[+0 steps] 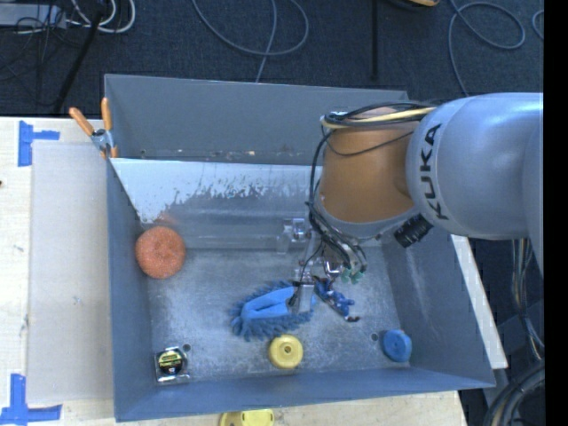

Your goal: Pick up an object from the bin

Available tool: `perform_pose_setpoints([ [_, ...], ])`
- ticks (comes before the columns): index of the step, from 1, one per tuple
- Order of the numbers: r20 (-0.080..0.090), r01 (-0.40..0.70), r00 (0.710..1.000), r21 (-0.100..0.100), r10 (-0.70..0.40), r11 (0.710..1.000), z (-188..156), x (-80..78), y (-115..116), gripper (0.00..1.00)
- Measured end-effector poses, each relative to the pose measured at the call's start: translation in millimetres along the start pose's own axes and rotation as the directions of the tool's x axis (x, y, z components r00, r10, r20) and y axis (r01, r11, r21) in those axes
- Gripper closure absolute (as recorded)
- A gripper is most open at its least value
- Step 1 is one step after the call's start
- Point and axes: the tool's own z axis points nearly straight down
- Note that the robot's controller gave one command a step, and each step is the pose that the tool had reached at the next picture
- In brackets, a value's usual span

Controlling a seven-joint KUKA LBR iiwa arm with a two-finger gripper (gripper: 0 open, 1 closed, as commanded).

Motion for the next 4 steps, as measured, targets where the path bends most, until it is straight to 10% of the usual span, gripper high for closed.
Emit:
perform_pose_setpoints([
  [2, 0.004, 0.119, 0.993, 0.0, -0.119, 0.993, 48, -1.5, 8, 0.0],
  [3, -0.009, 0.253, 0.968, -0.001, -0.253, 0.968, 48, 21.5, 25, 0.0],
  [4, 0.002, 0.127, 0.992, 0.0, -0.127, 0.992, 91, 29.2, 22, 1.0],
])
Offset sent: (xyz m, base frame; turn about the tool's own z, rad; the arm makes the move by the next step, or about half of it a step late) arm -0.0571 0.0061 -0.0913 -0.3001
